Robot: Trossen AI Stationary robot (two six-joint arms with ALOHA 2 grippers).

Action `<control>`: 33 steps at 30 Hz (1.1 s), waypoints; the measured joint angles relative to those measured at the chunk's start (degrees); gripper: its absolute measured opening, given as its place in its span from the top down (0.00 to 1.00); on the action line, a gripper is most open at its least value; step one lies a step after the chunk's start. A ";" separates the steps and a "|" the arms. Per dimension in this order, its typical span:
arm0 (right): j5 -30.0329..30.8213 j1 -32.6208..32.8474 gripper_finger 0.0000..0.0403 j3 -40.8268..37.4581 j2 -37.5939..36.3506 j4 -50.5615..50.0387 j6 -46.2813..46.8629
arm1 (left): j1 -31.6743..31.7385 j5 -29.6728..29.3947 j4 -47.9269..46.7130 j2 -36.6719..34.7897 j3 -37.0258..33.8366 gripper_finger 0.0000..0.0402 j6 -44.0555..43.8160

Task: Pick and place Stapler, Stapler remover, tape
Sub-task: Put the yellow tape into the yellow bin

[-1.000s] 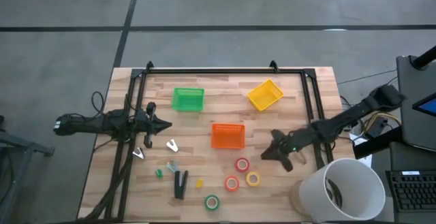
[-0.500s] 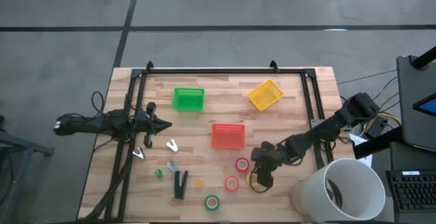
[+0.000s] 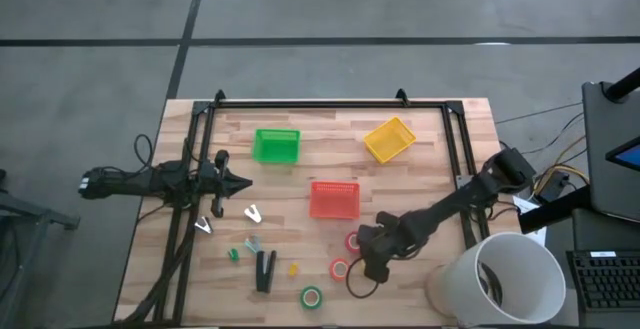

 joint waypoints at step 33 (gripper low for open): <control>0.61 0.67 0.90 1.63 4.48 -3.71 -2.79 | 0.00 -0.01 0.00 0.04 0.00 0.98 0.00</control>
